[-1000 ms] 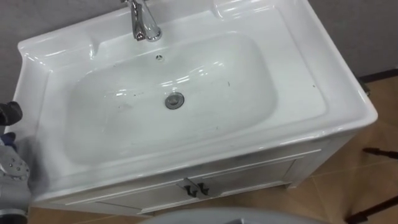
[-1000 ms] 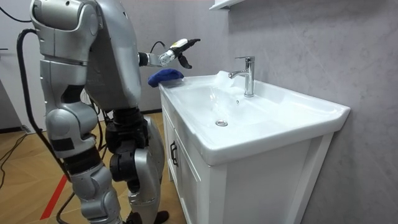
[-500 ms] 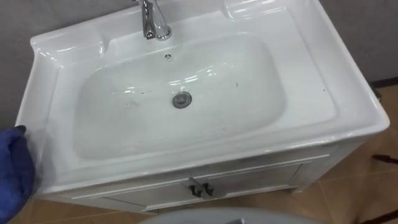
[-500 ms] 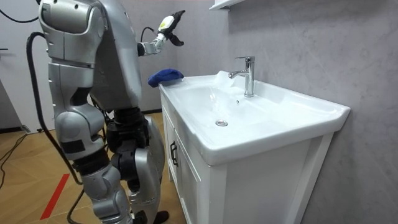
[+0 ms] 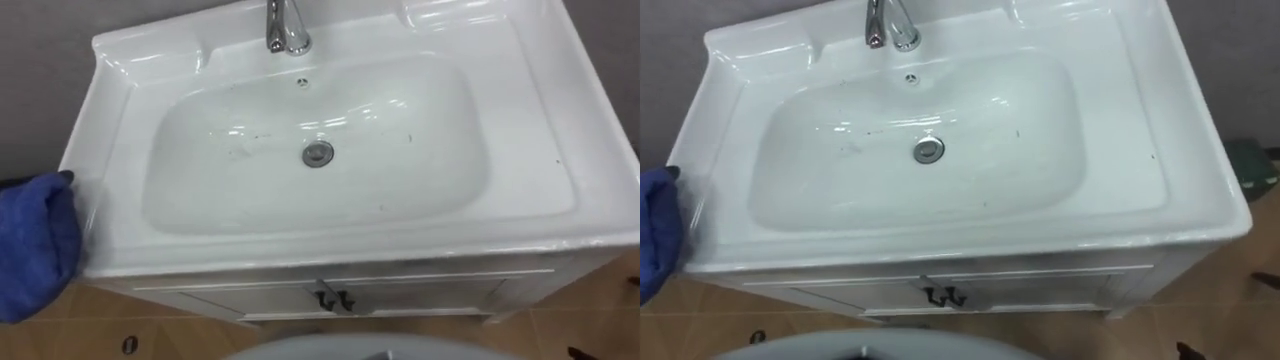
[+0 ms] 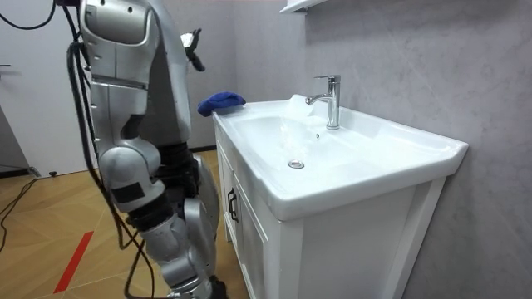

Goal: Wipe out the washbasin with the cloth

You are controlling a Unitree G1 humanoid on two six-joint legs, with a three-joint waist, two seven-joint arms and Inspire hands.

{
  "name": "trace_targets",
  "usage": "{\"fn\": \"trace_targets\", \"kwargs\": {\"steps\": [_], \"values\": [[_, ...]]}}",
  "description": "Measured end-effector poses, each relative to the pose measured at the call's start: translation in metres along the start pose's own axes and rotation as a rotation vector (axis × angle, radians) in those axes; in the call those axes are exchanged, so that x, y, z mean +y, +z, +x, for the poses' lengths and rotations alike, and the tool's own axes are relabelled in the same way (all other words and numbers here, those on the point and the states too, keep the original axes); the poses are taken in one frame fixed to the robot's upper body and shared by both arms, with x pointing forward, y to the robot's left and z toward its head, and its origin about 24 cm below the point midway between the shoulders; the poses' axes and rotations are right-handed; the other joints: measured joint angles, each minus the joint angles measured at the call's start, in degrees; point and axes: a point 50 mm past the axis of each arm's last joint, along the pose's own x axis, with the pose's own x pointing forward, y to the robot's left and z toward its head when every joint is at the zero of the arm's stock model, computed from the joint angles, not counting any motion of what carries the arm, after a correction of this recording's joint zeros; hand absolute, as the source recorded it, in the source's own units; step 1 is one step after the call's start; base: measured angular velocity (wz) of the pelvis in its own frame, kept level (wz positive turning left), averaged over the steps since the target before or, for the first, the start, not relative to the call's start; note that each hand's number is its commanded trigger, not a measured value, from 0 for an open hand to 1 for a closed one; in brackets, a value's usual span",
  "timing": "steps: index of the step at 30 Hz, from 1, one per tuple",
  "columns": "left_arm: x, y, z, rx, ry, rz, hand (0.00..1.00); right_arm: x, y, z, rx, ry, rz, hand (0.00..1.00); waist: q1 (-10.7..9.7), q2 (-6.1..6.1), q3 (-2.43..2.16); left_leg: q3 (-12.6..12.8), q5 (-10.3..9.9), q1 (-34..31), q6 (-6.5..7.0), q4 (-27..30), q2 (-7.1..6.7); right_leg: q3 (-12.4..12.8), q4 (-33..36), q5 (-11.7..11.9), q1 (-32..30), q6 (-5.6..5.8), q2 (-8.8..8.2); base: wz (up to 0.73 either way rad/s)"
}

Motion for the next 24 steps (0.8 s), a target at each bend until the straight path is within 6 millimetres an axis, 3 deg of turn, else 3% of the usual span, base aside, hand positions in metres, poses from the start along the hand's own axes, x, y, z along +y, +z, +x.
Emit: {"fn": "trace_targets", "kwargs": {"steps": [6, 11, 18, 20, 24], "values": [[-0.001, -0.059, -0.024, 0.238, -0.078, 0.048, 0.0, -0.004, 0.007, 0.001, -0.013, -0.004, -0.017, 0.0, 2.5, -1.0, -0.23, -2.9, 0.0, -1.2, 0.0, 0.8, -0.77, -3.1, 0.4, -0.8, 0.3, 0.1, -0.46, 0.26], [0.006, -0.11, -0.063, 0.482, -0.087, 0.099, 0.0, -0.005, 0.022, 0.003, -0.047, -0.019, 0.003, 0.0, 4.2, -1.64, -0.2, -4.7, 0.0, -1.9, -0.01, 1.3, -1.16, -4.4, 1.4, -1.4, 0.1, 0.08, -0.76, 0.13], [0.01, -0.15, -0.114, 0.734, -0.121, 0.158, 0.0, -0.004, 0.017, 0.004, -0.017, -0.017, 0.018, 0.0, 5.1, -2.34, -0.21, -5.7, 0.1, -2.0, -0.23, 1.4, -1.36, -5.3, 2.2, -1.9, 0.1, -0.14, -1.29, 0.07], [0.013, -0.162, -0.135, 0.807, -0.143, 0.208, 0.0, -0.004, 0.013, 0.003, -0.003, -0.01, 0.036, 0.0, 4.8, -2.83, -0.34, -5.6, 0.2, -1.6, -0.26, 0.9, -1.67, -5.4, 2.6, -2.3, 0.3, 0.04, -1.71, 0.0], [0.013, -0.169, -0.158, 0.864, -0.183, 0.253, 0.0, 0.0, 0.008, 0.003, 0.021, 0.004, 0.004, 0.0, 4.8, -4.23, -0.33, -5.1, 0.2, -1.1, -0.25, 0.9, -1.75, -5.2, 2.9, -2.5, 0.5, 0.12, -1.86, -0.01]]}}
